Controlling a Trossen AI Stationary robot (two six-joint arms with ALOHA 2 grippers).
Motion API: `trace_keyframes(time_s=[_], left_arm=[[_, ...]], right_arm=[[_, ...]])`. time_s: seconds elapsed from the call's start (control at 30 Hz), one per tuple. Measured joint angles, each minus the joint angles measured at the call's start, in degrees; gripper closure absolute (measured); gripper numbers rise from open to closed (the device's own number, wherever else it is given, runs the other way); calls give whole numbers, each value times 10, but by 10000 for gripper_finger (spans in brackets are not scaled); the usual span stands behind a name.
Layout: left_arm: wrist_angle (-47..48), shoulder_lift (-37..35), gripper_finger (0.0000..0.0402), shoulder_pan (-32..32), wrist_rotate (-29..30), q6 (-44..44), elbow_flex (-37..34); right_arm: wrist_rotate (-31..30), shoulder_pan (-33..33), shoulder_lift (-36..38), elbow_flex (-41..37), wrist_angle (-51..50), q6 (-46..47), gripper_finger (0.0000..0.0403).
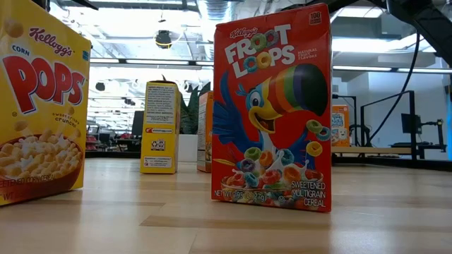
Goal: Stack cereal on shelf
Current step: Put the top right yellow cereal box on the shelf, then put the bottom orange cereal box on the shelf aligned with the orange cereal box
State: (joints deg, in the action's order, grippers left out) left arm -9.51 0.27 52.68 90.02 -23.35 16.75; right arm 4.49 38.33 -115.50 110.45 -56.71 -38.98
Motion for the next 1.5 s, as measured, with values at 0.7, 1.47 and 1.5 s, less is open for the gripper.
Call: trace_keyframes(time_s=[0.7, 1.47, 1.5], left_arm=[[0, 0, 42, 0, 0, -1, 0], [16, 0, 42, 0, 0, 1, 0], [16, 0, 42, 0, 0, 0, 0]], right_arm=[[-74, -11, 5, 118, -84, 3, 132], [37, -51, 280, -169, -271, 255, 246], [44, -67, 298, -188, -285, 276, 250]])
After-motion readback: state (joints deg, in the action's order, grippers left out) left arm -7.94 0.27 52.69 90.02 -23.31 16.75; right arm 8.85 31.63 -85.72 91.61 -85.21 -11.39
